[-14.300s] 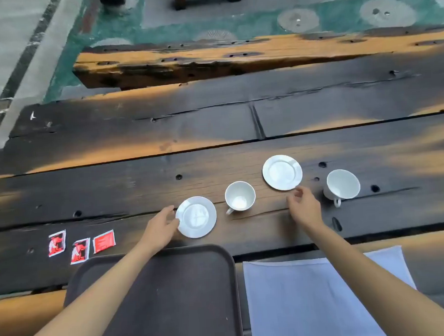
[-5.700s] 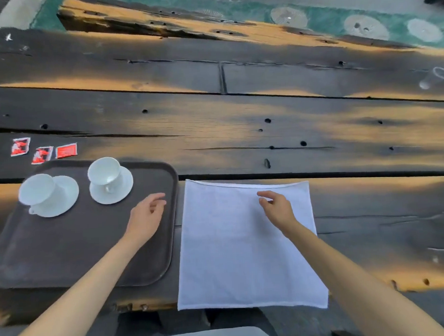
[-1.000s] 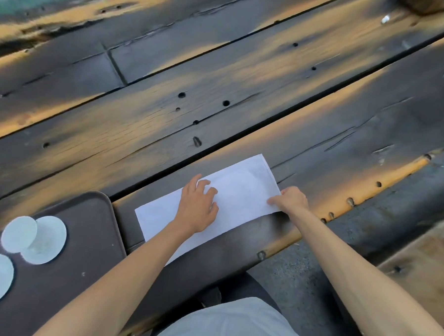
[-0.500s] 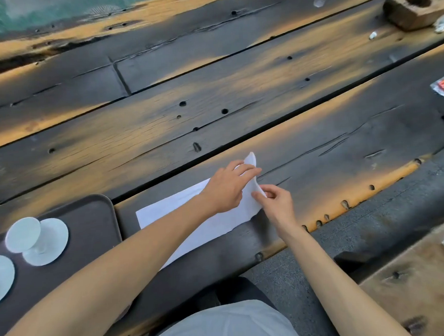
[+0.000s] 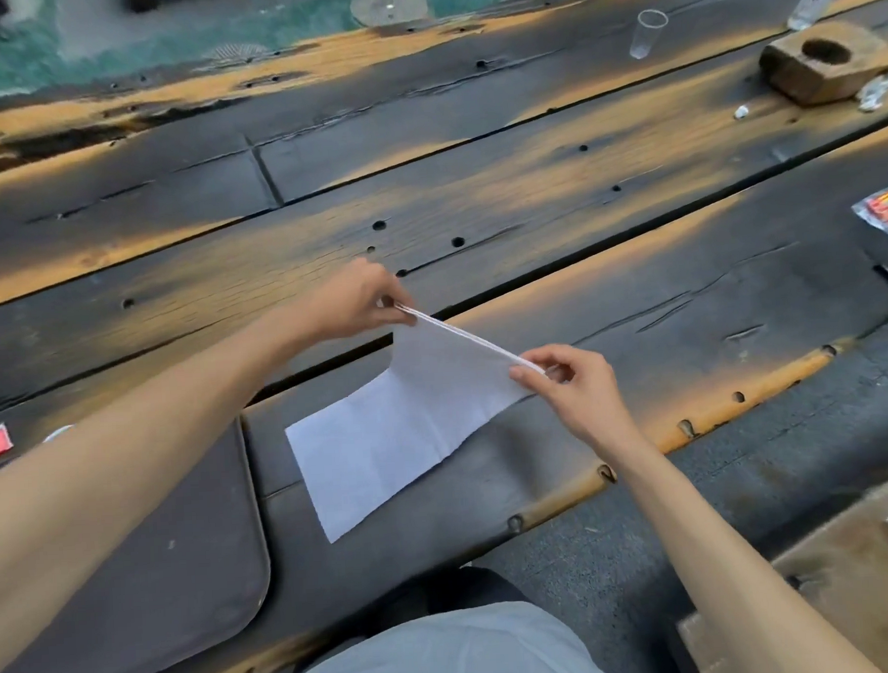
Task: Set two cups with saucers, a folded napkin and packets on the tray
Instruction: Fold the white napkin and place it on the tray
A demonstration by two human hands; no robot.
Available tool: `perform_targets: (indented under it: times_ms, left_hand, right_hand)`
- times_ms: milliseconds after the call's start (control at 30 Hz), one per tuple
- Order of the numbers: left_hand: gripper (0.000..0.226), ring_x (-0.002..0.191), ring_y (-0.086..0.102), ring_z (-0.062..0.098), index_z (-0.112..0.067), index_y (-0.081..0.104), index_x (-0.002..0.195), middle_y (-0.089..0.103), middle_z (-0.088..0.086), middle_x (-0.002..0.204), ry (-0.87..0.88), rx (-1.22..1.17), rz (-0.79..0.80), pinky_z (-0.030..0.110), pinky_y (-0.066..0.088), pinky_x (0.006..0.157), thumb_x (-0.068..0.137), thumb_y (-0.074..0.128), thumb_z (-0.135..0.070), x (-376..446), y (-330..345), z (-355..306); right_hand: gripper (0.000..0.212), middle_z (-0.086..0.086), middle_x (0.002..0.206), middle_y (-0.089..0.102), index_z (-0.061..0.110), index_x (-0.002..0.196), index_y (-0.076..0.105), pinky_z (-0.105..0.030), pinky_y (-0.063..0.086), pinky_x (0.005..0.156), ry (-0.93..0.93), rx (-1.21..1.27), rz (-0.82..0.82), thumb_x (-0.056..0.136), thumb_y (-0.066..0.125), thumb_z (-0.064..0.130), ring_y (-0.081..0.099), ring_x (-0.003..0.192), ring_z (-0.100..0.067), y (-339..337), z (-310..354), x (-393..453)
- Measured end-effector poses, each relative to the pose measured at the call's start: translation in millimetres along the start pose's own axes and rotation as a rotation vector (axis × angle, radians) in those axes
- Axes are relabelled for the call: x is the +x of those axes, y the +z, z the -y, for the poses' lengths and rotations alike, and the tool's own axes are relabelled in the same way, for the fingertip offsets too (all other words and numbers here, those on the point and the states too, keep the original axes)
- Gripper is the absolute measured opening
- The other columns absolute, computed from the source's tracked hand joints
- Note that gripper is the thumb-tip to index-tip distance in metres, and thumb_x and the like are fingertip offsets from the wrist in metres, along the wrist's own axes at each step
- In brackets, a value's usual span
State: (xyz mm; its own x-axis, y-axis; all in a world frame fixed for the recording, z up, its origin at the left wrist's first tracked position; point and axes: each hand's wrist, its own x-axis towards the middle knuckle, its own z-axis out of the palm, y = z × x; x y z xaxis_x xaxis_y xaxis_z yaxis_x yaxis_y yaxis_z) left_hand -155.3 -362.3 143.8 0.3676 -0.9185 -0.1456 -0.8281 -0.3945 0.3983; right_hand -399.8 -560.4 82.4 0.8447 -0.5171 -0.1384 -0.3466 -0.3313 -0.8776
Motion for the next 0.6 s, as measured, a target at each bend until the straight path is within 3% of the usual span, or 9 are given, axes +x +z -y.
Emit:
perform_targets:
  times_ms: [67, 167, 267, 400, 533, 600]
  left_hand:
    - [0.013, 0.073, 0.068, 0.014, -0.017, 0.082, 0.096, 0.079, -0.001, 0.086, -0.044, -0.044, -0.059, 0.022, 0.046, 0.068, 0.089, 0.076, -0.026, -16.2, -22.8, 4.3]
    - [0.014, 0.062, 0.063, 0.000, -0.015, 0.083, 0.097, 0.079, 0.001, 0.080, -0.130, -0.046, -0.201, 0.008, 0.044, 0.062, 0.086, 0.078, -0.023, -36.4, -56.5, 17.0]
    - [0.015, 0.058, 0.068, 0.006, -0.013, 0.082, 0.098, 0.078, 0.006, 0.075, -0.266, -0.091, -0.378, 0.015, 0.054, 0.063, 0.085, 0.079, -0.019, -54.0, -89.8, 33.0]
    - [0.015, 0.070, 0.071, 0.013, -0.010, 0.082, 0.099, 0.079, 0.007, 0.082, -0.390, -0.095, -0.615, 0.010, 0.048, 0.066, 0.086, 0.076, -0.017, -72.0, -127.0, 47.8]
    - [0.016, 0.071, 0.066, 0.008, -0.011, 0.081, 0.100, 0.079, 0.004, 0.087, -0.441, -0.066, -0.774, 0.005, 0.046, 0.068, 0.087, 0.075, -0.018, -87.9, -156.0, 53.4]
    - [0.017, 0.077, 0.069, 0.010, -0.012, 0.082, 0.099, 0.079, 0.003, 0.091, -0.423, -0.047, -0.845, 0.014, 0.052, 0.074, 0.087, 0.074, -0.020, -97.2, -164.2, 52.6]
  right_hand:
    - [0.008, 0.009, 0.081, 0.072, 0.024, 0.093, 0.079, -0.021, 0.043, 0.061, -0.061, -0.032, 0.029, 0.086, 0.079, 0.028, 0.051, 0.055, -0.002, 0.1, 22.2, 19.2]
    - [0.005, 0.002, 0.083, 0.074, 0.022, 0.096, 0.075, -0.025, 0.050, 0.048, -0.139, 0.027, 0.115, 0.093, 0.071, 0.022, 0.067, 0.057, -0.004, 7.4, 65.4, 53.3]
    - [0.012, -0.003, 0.087, 0.073, 0.028, 0.094, 0.072, -0.024, 0.057, 0.053, -0.265, 0.026, 0.159, 0.096, 0.066, 0.017, 0.076, 0.074, -0.011, 21.6, 112.7, 90.1]
    - [0.010, -0.004, 0.086, 0.072, 0.021, 0.100, 0.072, -0.024, 0.060, 0.059, -0.401, 0.001, 0.157, 0.098, 0.064, 0.015, 0.076, 0.081, -0.019, 41.8, 173.3, 135.2]
    - [0.009, -0.003, 0.084, 0.074, 0.019, 0.100, 0.073, -0.030, 0.064, 0.067, -0.512, 0.003, 0.100, 0.097, 0.065, 0.018, 0.075, 0.077, -0.007, 49.0, 224.3, 161.8]
    - [0.012, -0.001, 0.084, 0.074, 0.017, 0.102, 0.074, -0.031, 0.064, 0.068, -0.560, -0.001, 0.092, 0.097, 0.064, 0.021, 0.075, 0.078, -0.006, 48.0, 242.0, 165.6]
